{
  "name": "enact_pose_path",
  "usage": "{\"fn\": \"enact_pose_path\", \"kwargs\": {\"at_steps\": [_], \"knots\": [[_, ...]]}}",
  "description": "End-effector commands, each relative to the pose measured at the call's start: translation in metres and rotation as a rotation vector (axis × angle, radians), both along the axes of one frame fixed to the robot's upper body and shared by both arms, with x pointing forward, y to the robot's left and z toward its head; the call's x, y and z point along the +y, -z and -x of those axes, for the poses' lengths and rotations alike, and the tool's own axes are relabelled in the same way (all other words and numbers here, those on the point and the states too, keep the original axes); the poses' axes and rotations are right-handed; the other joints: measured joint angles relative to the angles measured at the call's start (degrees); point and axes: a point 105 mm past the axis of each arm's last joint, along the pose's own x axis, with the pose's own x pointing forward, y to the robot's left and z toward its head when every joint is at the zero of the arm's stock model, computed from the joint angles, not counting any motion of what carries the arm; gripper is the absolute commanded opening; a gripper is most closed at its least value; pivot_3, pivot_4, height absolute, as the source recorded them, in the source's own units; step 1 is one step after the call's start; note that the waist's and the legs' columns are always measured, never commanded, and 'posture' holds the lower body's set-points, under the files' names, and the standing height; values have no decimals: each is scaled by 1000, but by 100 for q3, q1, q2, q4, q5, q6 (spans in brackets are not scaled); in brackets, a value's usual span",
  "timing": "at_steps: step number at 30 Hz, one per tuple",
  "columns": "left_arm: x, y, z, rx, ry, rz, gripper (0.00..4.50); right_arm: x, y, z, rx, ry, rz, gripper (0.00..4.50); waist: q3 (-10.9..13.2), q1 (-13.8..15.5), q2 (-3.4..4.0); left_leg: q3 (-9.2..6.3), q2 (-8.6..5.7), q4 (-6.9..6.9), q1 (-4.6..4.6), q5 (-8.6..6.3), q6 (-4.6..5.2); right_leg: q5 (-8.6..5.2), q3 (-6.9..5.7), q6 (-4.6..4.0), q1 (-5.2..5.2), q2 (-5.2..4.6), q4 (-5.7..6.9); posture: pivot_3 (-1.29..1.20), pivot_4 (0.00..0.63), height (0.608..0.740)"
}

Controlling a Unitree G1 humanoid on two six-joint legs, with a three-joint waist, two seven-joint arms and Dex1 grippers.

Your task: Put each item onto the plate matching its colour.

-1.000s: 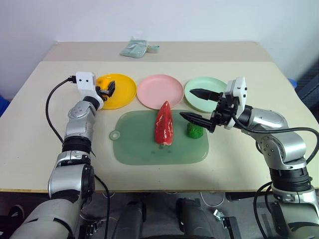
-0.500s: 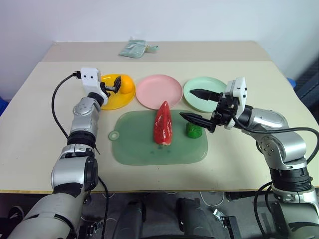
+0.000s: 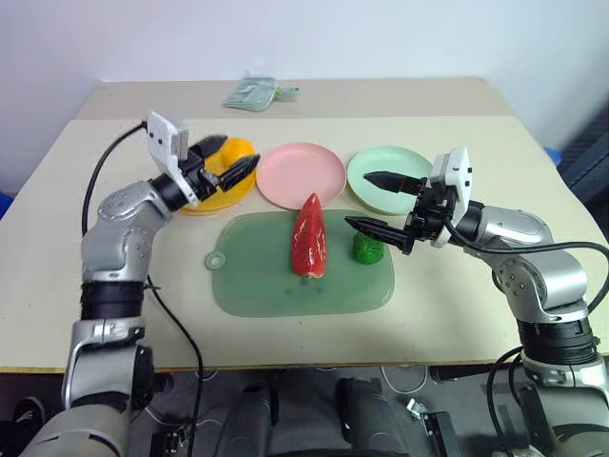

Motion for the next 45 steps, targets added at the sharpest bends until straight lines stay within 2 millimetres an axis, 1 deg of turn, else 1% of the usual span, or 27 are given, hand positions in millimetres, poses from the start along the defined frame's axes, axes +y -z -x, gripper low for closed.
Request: {"fn": "enact_pose_path", "kwargs": {"at_steps": [1,2,4,5,6,7,9,11,13,15,16,18,20,22,23,24,26,28,30,33,34,37,38,40,41,45], "knots": [[2,-19,17,21,14,-11,4476,0,-10,1,-32,-10,-6,4500,0,-7,-1,0,0,2,0,0,0,0,0,0,0,0,1,0,150,740],[2,-18,18,31,-4,-37,4476,0,-10,1,-33,-12,-6,4500,1,-16,-1,1,0,2,0,0,0,0,0,0,0,0,0,0,150,740],[2,-8,23,89,-13,-105,4476,2,-11,0,-34,-6,-11,4500,0,-13,0,1,0,0,1,0,0,0,0,0,0,0,0,0,150,740],[-3,-7,30,78,20,-127,4476,2,-12,0,-32,-5,-14,4500,0,-17,0,0,0,-1,1,0,0,0,0,0,0,0,1,0,150,740],[-7,-8,38,59,57,-125,4476,3,-13,1,-33,-9,-20,4500,0,-24,0,1,0,-2,1,0,0,0,0,0,0,1,-1,0,150,740],[-10,-4,44,75,78,-131,4476,4,-13,1,-29,-16,-29,4500,0,-26,1,3,0,-3,2,0,0,0,1,-1,0,0,-1,0,150,740],[-11,5,46,161,78,-108,4476,7,-12,2,-24,-18,-32,4500,0,-17,0,3,0,-4,2,0,0,-1,2,-1,0,0,-2,0,150,740],[-11,2,44,114,32,-99,4476,8,-11,3,-22,-24,-28,4500,0,-3,0,0,1,-1,2,0,0,-1,0,-1,0,1,0,0,150,740],[-12,2,46,155,51,-72,4476,7,-14,3,-22,-12,-37,4500,0,-1,0,3,0,0,1,0,0,-1,2,-1,0,-1,-1,0,150,740],[-13,-3,46,149,58,-51,4476,7,-15,2,-15,0,-36,4500,0,-7,0,2,0,0,1,0,0,-1,1,-1,0,-1,-1,0,150,740],[-12,-4,49,130,68,-72,4476,9,-16,2,-7,3,-45,4500,0,-11,0,1,0,-1,1,0,0,-1,1,-1,0,0,-1,0,150,740],[-11,-9,59,54,153,-83,4476,12,-19,1,4,21,-77,4500,0,-31,0,2,0,-2,2,0,0,-1,1,-2,0,0,-1,0,150,740],[-1,-14,64,-18,198,-75,4476,17,-24,-2,-4,66,-106,4500,0,-41,1,5,0,-7,2,0,0,-2,2,-3,-3,1,-2,0,150,740],[10,-18,67,-30,222,-43,4476,21,-29,-9,12,140,-151,4500,-1,-42,2,6,2,-11,3,0,-1,-4,2,-7,-6,2,-2,0,150,740],[14,-20,69,-34,236,-29,4476,23,-31,-9,12,153,-165,4500,-1,-40,2,6,2,-12,3,0,-1,-4,2,-8,-7,2,-1,0,150,740],[18,-20,69,-39,231,-34,4476,24,-32,-8,5,160,-166,4500,-1,-36,3,5,2,-11,3,0,-1,-4,2,-8,-7,2,-1,0,150,740],[21,-15,65,-50,215,-68,4476,16,-34,-16,-21,225,-167,4500,-1,12,2,6,1,-11,0,0,-1,-4,1,-8,-6,0,-5,0,150,740],[19,-13,64,-40,216,-53,4476,8,-32,-22,-20,260,-154,4500,-1,29,2,6,-1,-9,-1,0,-1,-4,1,-7,-1,-3,-11,0,150,740],[16,-11,64,-37,228,-60,4476,7,-32,-23,-27,263,-128,4500,0,12,1,6,-1,-8,-1,0,-1,-4,1,-7,2,-3,-15,0,150,740],[18,-8,63,-55,227,-81,4476,17,-26,-22,8,257,-90,4500,0,-18,1,5,1,-12,0,0,-1,-3,1,-7,-2,-1,-12,0,150,740],[19,-7,62,-61,228,-87,4476,18,-24,-25,24,293,-89,4500,-1,-40,2,5,1,-14,0,0,-1,-4,1,-7,-4,1,-11,0,150,740],[20,-6,62,-62,230,-87,4476,19,-29,-32,16,372,-121,4500,-1,-63,3,7,4,-19,2,0,-1,-4,2,-8,-9,4,-6,0,150,740],[21,-5,62,-61,229,-94,4476,20,-35,-33,55,382,-177,4500,0,-52,3,6,4,-19,2,0,-1,-4,2,-8,-10,3,-5,0,150,740],[23,-1,66,-44,243,-102,4476,30,-47,-29,115,376,-230,4500,0,-59,4,6,3,-18,0,0,-1,-4,2,-8,-10,2,-6,0,150,740],[24,-1,67,-47,250,-109,4476,37,-48,-24,153,347,-242,4500,1,-54,5,8,4,-19,0,0,-1,-4,4,-8,-11,2,-5,0,150,740],[29,2,68,-40,262,-139,4476,46,-43,-13,218,324,-195,4500,0,-1,3,2,4,-21,-2,0,0,-5,0,-10,-15,2,-2,0,150,740]]}}
